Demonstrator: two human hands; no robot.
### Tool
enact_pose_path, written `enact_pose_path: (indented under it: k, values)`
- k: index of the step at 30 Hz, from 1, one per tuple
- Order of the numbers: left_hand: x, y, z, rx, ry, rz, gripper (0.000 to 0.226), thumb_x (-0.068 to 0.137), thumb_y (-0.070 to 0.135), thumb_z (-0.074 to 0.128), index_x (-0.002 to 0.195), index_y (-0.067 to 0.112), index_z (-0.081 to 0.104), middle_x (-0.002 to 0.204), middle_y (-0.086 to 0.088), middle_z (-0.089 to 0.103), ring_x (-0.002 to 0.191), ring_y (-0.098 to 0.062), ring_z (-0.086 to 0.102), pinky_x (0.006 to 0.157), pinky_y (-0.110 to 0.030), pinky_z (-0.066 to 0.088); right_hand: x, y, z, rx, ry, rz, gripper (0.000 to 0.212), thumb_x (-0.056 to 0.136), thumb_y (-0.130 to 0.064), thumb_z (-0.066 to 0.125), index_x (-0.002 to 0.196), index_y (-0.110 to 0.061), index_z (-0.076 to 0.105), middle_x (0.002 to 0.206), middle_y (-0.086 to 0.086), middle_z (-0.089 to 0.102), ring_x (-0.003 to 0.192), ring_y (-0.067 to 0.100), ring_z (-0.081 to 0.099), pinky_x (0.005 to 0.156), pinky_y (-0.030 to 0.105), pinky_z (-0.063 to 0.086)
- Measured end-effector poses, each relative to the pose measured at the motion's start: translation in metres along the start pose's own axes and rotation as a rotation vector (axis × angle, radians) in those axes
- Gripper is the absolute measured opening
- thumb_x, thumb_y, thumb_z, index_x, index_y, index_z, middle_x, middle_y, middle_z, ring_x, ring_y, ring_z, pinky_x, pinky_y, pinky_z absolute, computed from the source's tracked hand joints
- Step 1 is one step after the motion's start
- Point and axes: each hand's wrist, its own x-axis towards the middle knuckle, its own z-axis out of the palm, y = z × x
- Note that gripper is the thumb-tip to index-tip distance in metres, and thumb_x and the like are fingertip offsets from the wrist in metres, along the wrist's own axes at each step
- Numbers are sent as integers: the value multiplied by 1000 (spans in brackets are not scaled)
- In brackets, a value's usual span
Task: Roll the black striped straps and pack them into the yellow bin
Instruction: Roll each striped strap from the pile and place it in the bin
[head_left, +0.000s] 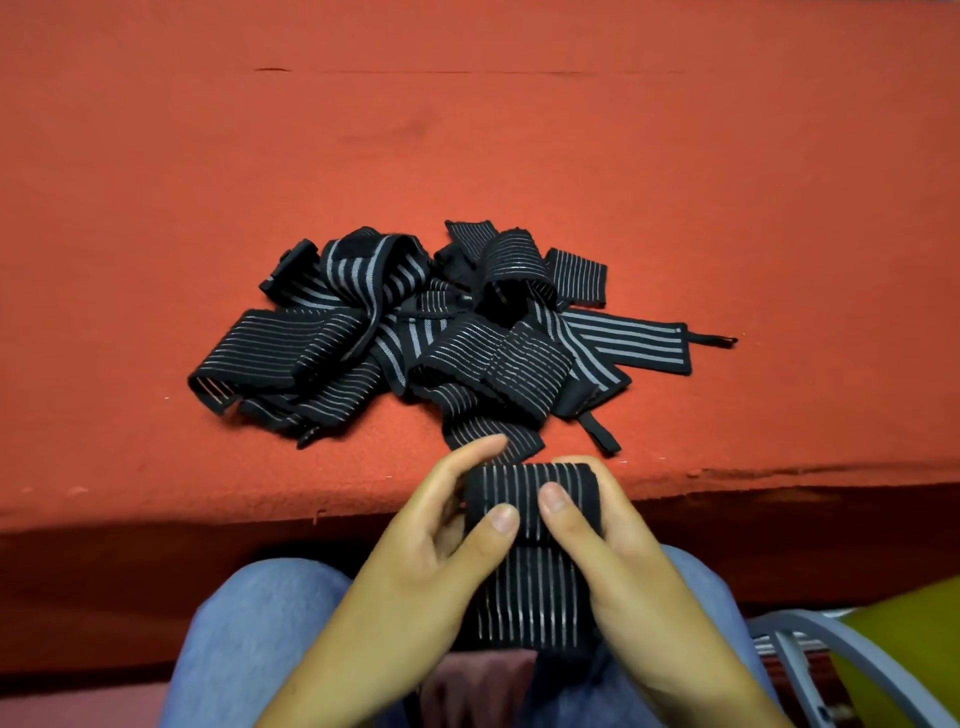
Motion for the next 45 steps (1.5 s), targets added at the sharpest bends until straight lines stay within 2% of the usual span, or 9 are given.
enact_pose_path:
  k: [3, 7, 10, 14, 19, 23, 33, 41, 45]
  values:
    - [2, 1, -1, 19, 29, -25, 31, 95, 40, 65, 124, 29, 68, 113, 6, 77, 99, -2, 72, 83, -16, 53, -1, -2, -2, -11, -37, -1, 42, 88, -52, 67, 120, -25, 64, 112, 14, 72, 107, 27, 70, 102, 54, 53]
    - [2, -2, -1, 39, 73, 4, 21, 95, 16, 65, 110, 27, 75, 106, 2, 79, 98, -9, 74, 81, -19, 55, -2, 4, -1, 46, -45, 54, 50, 86, -59, 66, 122, -24, 62, 118, 20, 69, 119, 43, 64, 108, 67, 45]
    - [-1, -4, -3, 71, 14, 8, 33, 95, 2, 66, 110, 30, 75, 107, 1, 77, 97, -7, 73, 81, -18, 54, -1, 6, 2, 72, -23, 95, 60, 79, -74, 65, 115, -26, 65, 110, 13, 74, 109, 30, 70, 106, 63, 49]
    - [-5, -5, -2, 97, 16, 17, 38, 91, -7, 68, 110, 26, 76, 124, 10, 72, 118, -3, 66, 90, -12, 51, 0, 7, 2, 94, 17, 67, 43, 82, -56, 67, 111, -24, 65, 101, 10, 73, 98, 25, 67, 103, 65, 47]
    - [-4, -6, 0, 12, 59, -71, 38, 85, 34, 65, 123, 31, 68, 99, 10, 77, 83, 1, 72, 70, -12, 52, -2, 3, 3, 125, 13, 51, 27, 86, -36, 66, 111, -25, 65, 109, 25, 68, 96, 27, 65, 93, 53, 51]
    - [-3, -11, 0, -31, 87, -80, 33, 95, 7, 66, 121, 28, 70, 112, -5, 77, 103, -18, 75, 83, -26, 59, -4, 3, 4, 134, 12, 50, 29, 87, -22, 60, 115, -27, 65, 110, 18, 72, 99, 38, 68, 94, 58, 54]
    - [-8, -12, -2, 81, 32, 67, 57, 89, -16, 67, 117, 33, 73, 119, 0, 74, 114, -15, 69, 93, -19, 52, -10, -10, 11, 227, -12, 199, 41, 81, -59, 64, 99, -23, 68, 72, 16, 61, 50, 24, 52, 49, 35, 54]
    - [-7, -3, -4, 130, 9, 30, 28, 82, 45, 69, 109, 36, 74, 108, 6, 76, 100, -3, 70, 85, -12, 49, -13, -5, 9, 206, -4, 91, 20, 90, -34, 63, 99, -17, 67, 81, 12, 60, 58, 30, 53, 58, 43, 56]
    - [-5, -5, 2, 103, 83, 4, 14, 87, 35, 79, 101, 32, 76, 100, 4, 78, 91, -4, 71, 80, -15, 51, -15, -4, 10, 99, 19, 53, 12, 87, -27, 61, 97, -25, 68, 83, 8, 66, 64, 26, 61, 64, 42, 58]
